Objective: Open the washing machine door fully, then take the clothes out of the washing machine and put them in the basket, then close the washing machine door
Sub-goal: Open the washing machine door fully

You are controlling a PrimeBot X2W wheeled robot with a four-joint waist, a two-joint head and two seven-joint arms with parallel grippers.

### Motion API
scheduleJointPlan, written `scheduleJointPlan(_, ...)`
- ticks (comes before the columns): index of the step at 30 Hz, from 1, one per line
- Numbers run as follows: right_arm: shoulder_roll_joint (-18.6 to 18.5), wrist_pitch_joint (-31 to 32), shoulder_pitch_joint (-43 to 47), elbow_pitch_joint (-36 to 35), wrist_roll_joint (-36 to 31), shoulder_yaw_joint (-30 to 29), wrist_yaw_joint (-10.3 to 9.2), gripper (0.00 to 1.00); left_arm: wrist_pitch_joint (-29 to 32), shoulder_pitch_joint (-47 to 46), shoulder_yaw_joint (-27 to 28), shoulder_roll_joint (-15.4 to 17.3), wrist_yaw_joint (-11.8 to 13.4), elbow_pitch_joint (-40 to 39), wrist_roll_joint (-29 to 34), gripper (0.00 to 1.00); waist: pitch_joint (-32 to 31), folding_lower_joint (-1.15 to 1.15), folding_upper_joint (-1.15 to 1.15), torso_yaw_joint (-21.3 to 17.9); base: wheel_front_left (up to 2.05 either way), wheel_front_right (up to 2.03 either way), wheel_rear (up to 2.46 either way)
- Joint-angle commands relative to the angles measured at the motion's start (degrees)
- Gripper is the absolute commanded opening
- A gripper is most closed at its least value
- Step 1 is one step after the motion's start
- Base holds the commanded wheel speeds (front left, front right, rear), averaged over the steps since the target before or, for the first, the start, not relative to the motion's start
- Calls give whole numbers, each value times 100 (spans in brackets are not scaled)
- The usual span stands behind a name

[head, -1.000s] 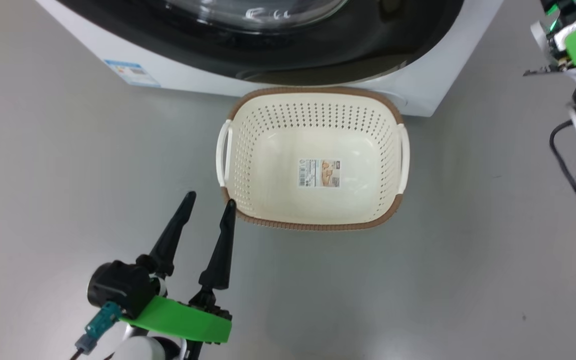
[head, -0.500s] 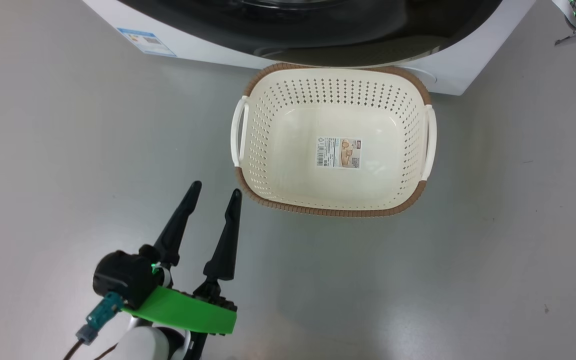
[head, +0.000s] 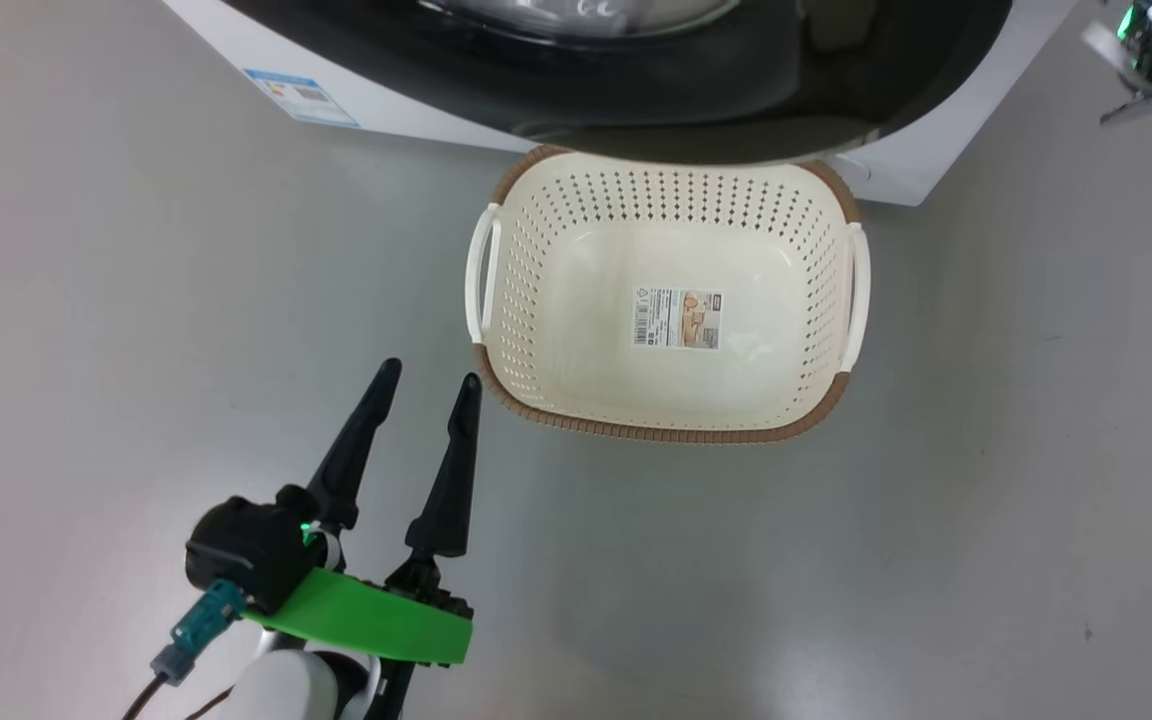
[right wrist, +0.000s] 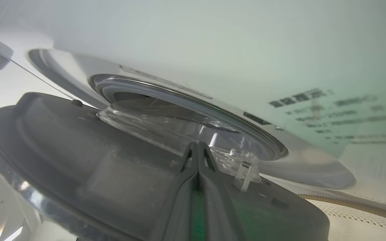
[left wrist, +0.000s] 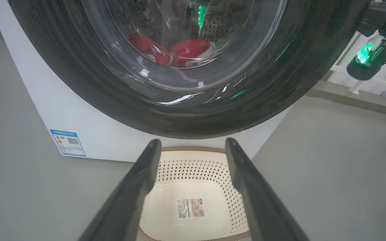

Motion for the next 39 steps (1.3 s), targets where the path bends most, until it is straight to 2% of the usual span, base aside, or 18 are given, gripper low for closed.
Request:
scheduleJointPlan(1, 226, 95, 266, -238, -30, 80, 45, 0, -69, 48, 205, 71, 29, -85, 24, 100, -112, 0, 0, -40, 0, 0, 0)
scheduleJointPlan(25, 663, 539, 1539, -657, -104, 43, 45, 0, -69, 473, 304, 71, 2, -8, 202, 100, -944, 0, 0, -186, 0, 0, 0)
scheduleJointPlan(39, 945, 950, 1988, -848, -145, 55, 45, 0, -69, 687, 436, 71, -10, -33, 269, 100, -1157, 0, 0, -271, 0, 0, 0)
